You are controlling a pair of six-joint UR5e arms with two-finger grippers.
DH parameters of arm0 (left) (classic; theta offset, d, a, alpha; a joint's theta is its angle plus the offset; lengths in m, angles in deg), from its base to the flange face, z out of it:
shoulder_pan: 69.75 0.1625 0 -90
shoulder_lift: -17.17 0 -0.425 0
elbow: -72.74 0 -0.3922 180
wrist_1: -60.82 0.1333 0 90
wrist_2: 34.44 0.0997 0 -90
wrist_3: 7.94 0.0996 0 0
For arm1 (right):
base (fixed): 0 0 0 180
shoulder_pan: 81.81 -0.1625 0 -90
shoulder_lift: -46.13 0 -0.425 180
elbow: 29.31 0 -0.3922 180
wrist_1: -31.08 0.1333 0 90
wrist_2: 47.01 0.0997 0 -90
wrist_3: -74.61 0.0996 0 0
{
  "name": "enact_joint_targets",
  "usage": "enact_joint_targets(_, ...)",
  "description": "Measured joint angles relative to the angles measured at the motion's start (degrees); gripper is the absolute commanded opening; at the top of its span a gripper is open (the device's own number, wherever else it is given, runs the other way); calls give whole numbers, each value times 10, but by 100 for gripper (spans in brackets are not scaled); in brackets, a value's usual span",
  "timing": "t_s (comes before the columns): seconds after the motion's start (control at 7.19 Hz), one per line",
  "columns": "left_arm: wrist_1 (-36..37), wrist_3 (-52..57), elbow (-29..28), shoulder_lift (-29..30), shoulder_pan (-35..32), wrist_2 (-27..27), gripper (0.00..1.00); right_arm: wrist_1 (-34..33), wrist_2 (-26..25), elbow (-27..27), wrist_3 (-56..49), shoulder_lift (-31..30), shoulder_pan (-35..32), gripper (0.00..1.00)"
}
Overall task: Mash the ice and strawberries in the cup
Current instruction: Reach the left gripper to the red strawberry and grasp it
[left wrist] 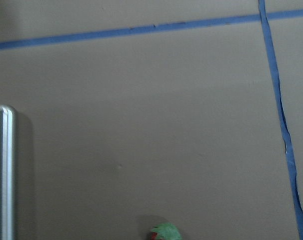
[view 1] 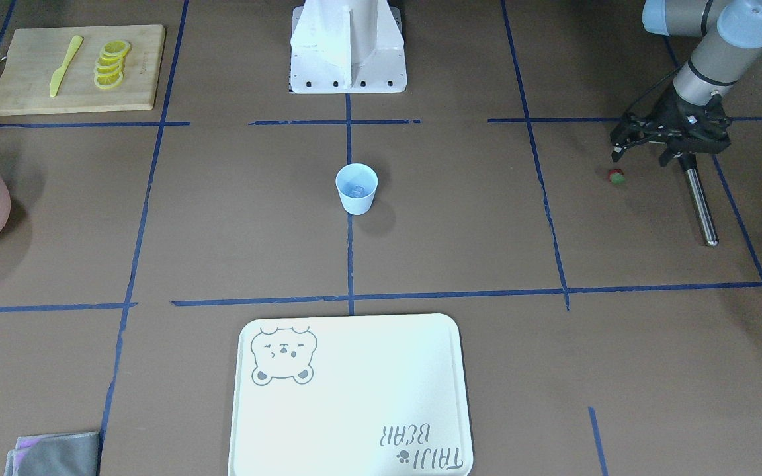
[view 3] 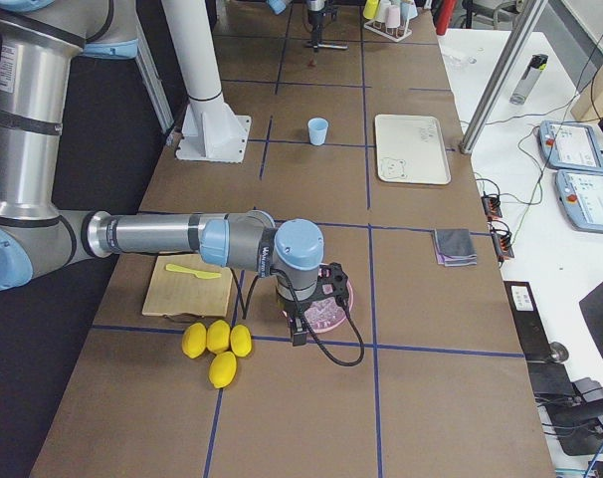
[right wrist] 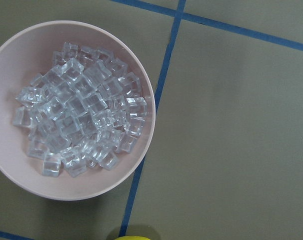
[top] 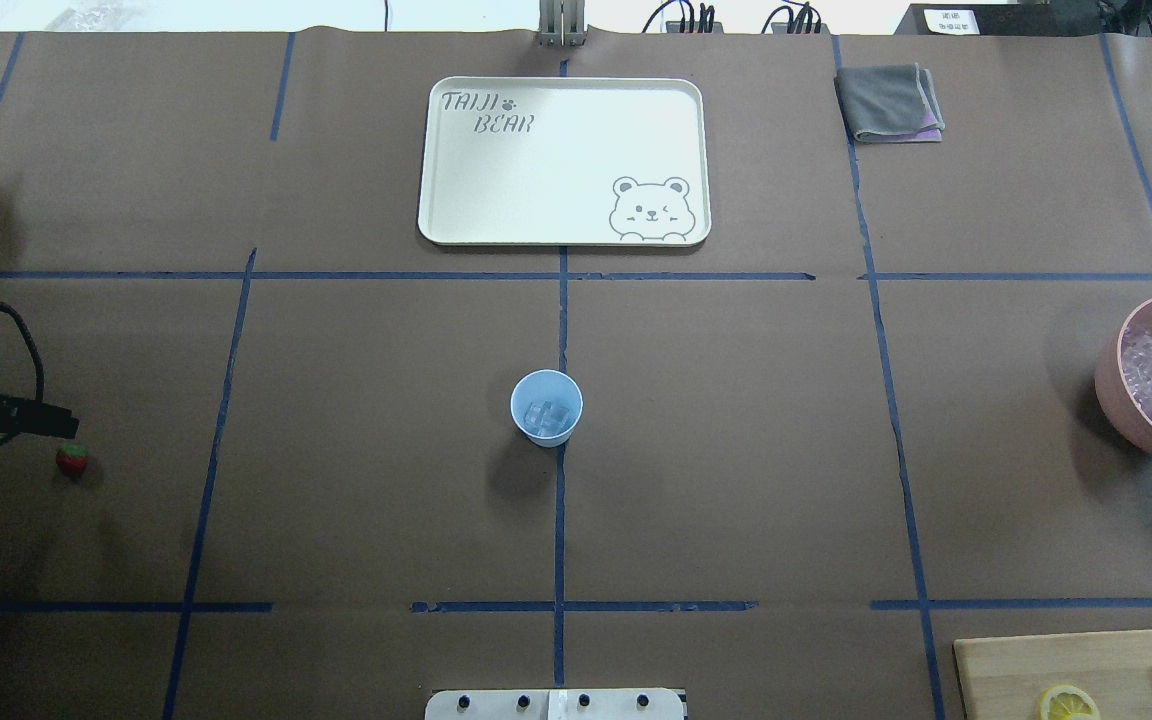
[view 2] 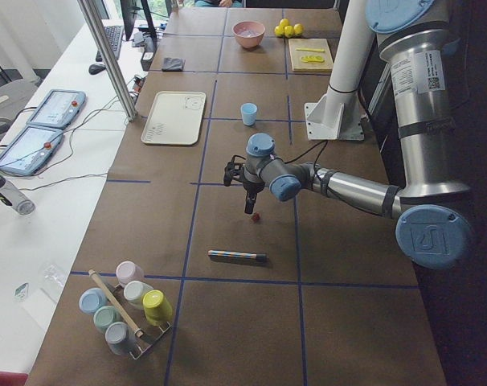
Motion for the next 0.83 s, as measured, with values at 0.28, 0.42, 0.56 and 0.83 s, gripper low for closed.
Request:
enact_joint_targets(0.28, -64, -20, -54, 5, 20, 8, 100, 0, 0, 1, 0, 0, 0, 99)
enact_joint_targets(0.42, -82, -27, -71, 8, 30, 10, 100, 1, 0, 1, 0, -1, 0, 99)
enact_joint_targets(0.56, -89, -31, -78, 10, 40, 10, 100, 3, 0, 0, 0, -3, 0, 99)
enact_joint_targets(0.83, -90, -33, -84, 10, 51, 11, 56, 7, -1, -1, 0, -6, 0, 99)
